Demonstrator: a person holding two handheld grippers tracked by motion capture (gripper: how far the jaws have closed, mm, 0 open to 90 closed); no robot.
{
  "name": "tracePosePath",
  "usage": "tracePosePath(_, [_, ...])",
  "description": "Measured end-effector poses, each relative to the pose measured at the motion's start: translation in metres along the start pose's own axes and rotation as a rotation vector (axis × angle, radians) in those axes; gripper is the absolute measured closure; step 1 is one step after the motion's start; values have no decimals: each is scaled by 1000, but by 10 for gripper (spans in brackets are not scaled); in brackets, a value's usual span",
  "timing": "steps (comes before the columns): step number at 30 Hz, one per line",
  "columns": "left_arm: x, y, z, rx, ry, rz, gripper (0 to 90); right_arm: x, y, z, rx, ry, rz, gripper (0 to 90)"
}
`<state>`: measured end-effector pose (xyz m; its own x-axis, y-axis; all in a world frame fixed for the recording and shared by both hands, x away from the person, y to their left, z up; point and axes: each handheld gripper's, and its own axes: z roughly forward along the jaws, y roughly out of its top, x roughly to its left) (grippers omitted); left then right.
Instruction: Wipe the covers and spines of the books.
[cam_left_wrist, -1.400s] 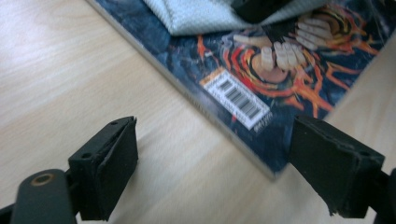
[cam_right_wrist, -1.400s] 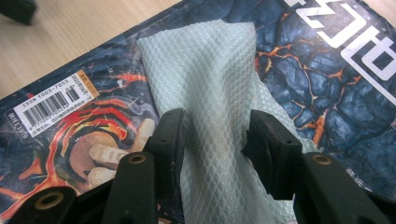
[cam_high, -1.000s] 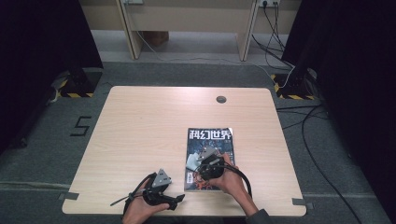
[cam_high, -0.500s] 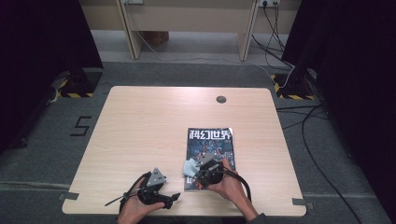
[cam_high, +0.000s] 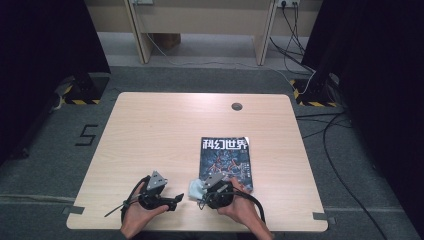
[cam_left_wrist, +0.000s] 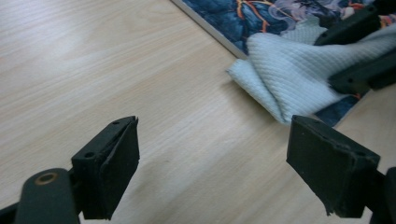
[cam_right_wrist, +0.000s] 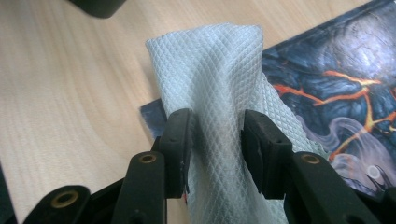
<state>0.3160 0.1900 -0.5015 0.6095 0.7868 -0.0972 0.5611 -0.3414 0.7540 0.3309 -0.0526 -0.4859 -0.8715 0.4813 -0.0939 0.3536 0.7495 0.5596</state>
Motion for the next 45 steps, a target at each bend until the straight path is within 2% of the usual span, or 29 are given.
tracePosePath(3, [5, 0, 0, 0, 17, -11, 164, 5, 1, 0, 3, 14, -3, 626])
tracePosePath(5, [7, 1, 0, -3, 24, -17, 164, 8, 2, 1, 2, 30, -26, 626])
tracePosePath(8, [9, 1, 1, -3, 37, -24, 164, 11, 3, 2, -2, 30, -31, 626])
tracePosePath(16, [7, 2, 4, -8, 43, -22, 164, 12, 4, 4, -22, 39, -12, 623])
tracePosePath(19, [9, 2, 1, -20, 60, -29, 164, 13, 5, 5, -28, 40, -8, 622])
tracePosePath(24, [11, 2, -1, -26, 61, -42, 164, 6, 2, 3, -22, 60, 12, 618])
tracePosePath(26, [11, 2, -1, -27, 65, -26, 164, 2, -1, 1, -13, 52, 20, 617])
tracePosePath(30, [8, 2, 0, -35, 58, -36, 164, -11, -11, -5, -8, 24, 60, 616])
tracePosePath(32, [4, 4, 2, -37, 59, -17, 164, -17, -18, -10, -6, 5, 79, 617])
tracePosePath(33, [1, 4, 5, -39, 44, -29, 164, -21, -25, -14, -5, -19, 99, 617])
tracePosePath(35, [-6, 5, 11, -34, 24, -21, 166, -29, -39, -22, -10, -41, 137, 617])
tracePosePath(39, [-26, 9, 22, -41, 10, 29, 168, -39, -58, -34, -15, -82, 189, 614])
tracePosePath(41, [-39, 12, 29, -46, 2, 60, 169, -41, -62, -36, -22, -86, 198, 615])
tracePosePath(43, [-46, 16, 36, -44, 8, 92, 173, -38, -61, -35, -16, -96, 184, 619])
tracePosePath(45, [-48, 17, 43, -29, 7, 96, 174, -35, -59, -35, -10, -91, 167, 619])
